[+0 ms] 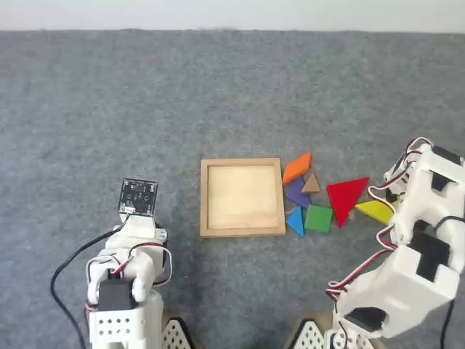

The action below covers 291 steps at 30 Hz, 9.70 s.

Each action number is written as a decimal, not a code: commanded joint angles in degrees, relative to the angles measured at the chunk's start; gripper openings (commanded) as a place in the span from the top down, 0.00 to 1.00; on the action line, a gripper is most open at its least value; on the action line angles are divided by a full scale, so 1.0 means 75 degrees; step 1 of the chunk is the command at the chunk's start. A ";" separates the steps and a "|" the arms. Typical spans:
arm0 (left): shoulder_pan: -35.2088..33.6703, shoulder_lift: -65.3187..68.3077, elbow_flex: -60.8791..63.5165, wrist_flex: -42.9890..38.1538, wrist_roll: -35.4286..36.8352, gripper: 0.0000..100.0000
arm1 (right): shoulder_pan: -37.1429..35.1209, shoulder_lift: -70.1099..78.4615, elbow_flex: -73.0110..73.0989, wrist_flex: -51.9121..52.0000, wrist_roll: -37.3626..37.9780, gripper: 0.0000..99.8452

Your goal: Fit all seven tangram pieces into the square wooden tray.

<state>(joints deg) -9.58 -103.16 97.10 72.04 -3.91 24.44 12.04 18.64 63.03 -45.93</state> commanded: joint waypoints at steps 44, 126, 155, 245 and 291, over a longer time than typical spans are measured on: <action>0.0035 -0.0117 -0.0076 0.0023 -0.0012 0.98 | -0.0862 0.0275 -0.0223 -0.0404 0.0621 0.84; 0.0035 -0.0117 -0.0076 0.0023 -0.0012 0.98 | -0.8903 0.1377 -0.3528 0.0662 0.2040 0.99; 0.0035 -0.0117 -0.0076 0.0023 -0.0012 0.98 | -0.8082 0.0944 -0.3294 0.0744 0.2075 0.80; 0.0035 -0.0117 -0.0076 0.0023 -0.0012 0.98 | -0.3628 -0.0592 -0.1125 0.1623 0.2977 0.84; 0.0035 -0.0117 -0.0076 0.0023 -0.0012 0.98 | -0.3522 0.0733 -0.0821 -0.0252 0.2051 0.64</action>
<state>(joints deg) -9.58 -103.16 97.10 72.04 -3.91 -2.90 18.20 15.38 61.80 -29.32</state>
